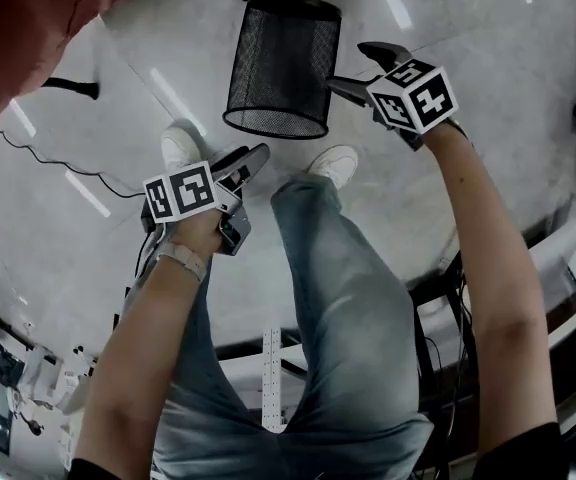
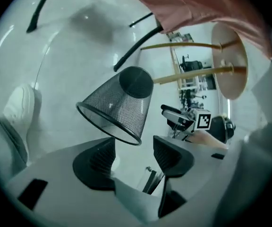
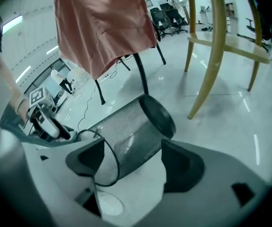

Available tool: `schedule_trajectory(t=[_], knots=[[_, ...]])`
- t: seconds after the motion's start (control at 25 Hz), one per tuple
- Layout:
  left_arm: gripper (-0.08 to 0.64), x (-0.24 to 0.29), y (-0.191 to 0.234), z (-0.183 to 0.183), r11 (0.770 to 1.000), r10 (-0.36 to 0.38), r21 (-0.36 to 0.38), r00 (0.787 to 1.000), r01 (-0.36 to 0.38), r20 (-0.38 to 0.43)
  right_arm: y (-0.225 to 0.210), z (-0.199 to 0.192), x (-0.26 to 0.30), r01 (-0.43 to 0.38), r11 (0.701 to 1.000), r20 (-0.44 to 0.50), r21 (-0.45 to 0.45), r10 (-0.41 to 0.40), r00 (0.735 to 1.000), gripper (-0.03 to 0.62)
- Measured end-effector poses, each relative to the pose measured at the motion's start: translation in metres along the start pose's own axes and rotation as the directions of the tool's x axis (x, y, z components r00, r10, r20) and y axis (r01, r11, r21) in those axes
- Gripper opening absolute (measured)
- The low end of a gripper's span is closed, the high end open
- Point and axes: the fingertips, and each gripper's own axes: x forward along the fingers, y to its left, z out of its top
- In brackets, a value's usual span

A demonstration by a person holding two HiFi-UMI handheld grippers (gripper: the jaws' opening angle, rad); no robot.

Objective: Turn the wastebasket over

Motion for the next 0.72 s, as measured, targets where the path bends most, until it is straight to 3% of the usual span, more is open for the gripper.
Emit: schedule_trajectory(t=[0.08,0.16,0.32,0.52,0.6,0.72], knots=[[0.253,0.01,0.001,-0.002,0.996,-0.015,-0.091,0.998,0.02,0.057,-0.018,0.022,0.006,0.006,1.0,0.03,0.01,-0.006,1.0,0.374],[0.255,0.016,0.003,-0.005,0.99,-0.028,-0.137,0.996,0.039,0.083,-0.03,0.039,0.015,0.0,1.0,0.042,0.021,-0.001,0.999,0.385],[0.261,0.032,0.003,0.005,0.988,-0.051,-0.138,0.991,0.068,0.126,-0.048,0.063,0.039,-0.036,0.999,0.039,-0.002,0.036,0.999,0.396],[0.254,0.038,0.014,0.031,0.974,-0.041,-0.208,0.976,0.087,0.214,-0.048,0.079,0.068,-0.085,0.995,0.019,-0.058,0.086,0.996,0.396],[0.166,0.039,0.021,0.033,0.975,-0.022,-0.209,0.976,0.069,0.218,-0.046,0.083,0.073,-0.11,0.993,0.032,-0.042,0.111,0.993,0.396],[0.153,0.036,0.023,0.033,0.973,-0.045,-0.21,0.973,0.094,0.228,-0.043,0.084,0.073,-0.134,0.991,0.06,-0.018,0.135,0.989,0.394]])
